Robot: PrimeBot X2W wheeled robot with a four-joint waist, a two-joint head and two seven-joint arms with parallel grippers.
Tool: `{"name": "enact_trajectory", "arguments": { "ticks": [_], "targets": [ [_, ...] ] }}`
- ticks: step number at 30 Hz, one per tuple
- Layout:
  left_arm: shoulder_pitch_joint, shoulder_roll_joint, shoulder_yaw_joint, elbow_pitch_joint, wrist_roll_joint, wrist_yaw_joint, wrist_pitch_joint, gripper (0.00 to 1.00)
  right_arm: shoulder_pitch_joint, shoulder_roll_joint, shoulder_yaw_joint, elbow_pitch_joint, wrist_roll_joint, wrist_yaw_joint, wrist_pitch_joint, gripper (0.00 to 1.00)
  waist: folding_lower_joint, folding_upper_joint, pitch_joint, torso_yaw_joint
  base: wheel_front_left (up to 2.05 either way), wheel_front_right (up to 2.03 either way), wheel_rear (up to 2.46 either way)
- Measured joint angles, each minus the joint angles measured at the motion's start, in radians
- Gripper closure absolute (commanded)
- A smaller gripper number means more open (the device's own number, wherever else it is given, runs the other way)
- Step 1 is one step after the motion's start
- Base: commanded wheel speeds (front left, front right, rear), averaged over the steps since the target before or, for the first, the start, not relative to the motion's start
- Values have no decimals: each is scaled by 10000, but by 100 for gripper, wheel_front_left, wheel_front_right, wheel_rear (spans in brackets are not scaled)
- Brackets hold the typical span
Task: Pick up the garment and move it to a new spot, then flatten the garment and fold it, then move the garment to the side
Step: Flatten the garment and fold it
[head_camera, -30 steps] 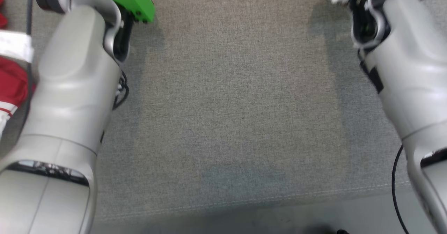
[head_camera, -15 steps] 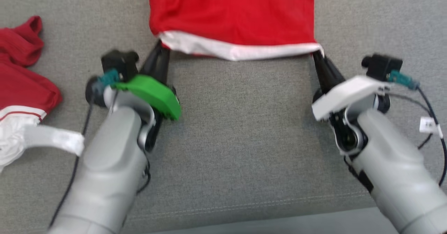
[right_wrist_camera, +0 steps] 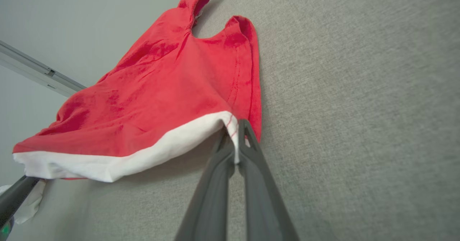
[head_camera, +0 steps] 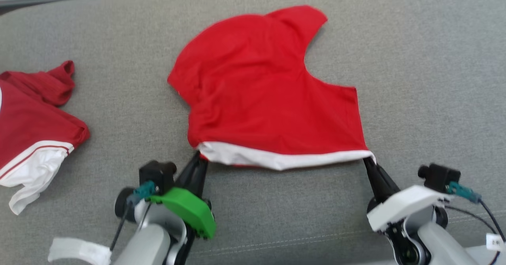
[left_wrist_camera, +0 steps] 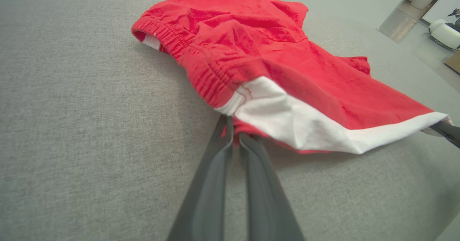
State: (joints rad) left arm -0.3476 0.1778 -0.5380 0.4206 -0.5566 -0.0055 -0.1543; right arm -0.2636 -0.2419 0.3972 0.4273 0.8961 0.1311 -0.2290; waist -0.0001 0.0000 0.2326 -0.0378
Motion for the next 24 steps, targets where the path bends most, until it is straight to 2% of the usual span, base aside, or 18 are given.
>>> {"name": "enact_trajectory", "arguments": {
  "ticks": [6, 11, 18, 20, 24],
  "targets": [
    [1742, 479, -224, -1952, -192, 637, 1055, 100, 1794, 244, -1055, -1244, -487, 0, 863, 100, 0, 0, -636, -62, 0, 0, 0],
    [2798, 884, -364, -3310, -445, 1118, 1939, 100, 3329, 821, -1994, -2546, -1233, -2, 1856, 100, 0, 0, -1053, -32, 0, 0, 0],
    [3719, 1438, -489, -4575, -729, 1480, 3012, 100, 4875, 1549, -3239, -4479, -2328, -4, 3417, 100, 0, 0, -1309, -5, 0, 0, 0],
    [3828, 1551, -500, -4976, -811, 1559, 3283, 100, 5122, 1708, -3628, -5218, -2652, -4, 3871, 100, 0, 0, -1311, 23, 0, 0, 0],
    [3772, 1620, -495, -5223, -943, 1544, 3605, 100, 4956, 1799, -3939, -5797, -3045, -4, 4245, 100, 0, 0, -1259, 99, 0, 0, 0]
  ]
}}
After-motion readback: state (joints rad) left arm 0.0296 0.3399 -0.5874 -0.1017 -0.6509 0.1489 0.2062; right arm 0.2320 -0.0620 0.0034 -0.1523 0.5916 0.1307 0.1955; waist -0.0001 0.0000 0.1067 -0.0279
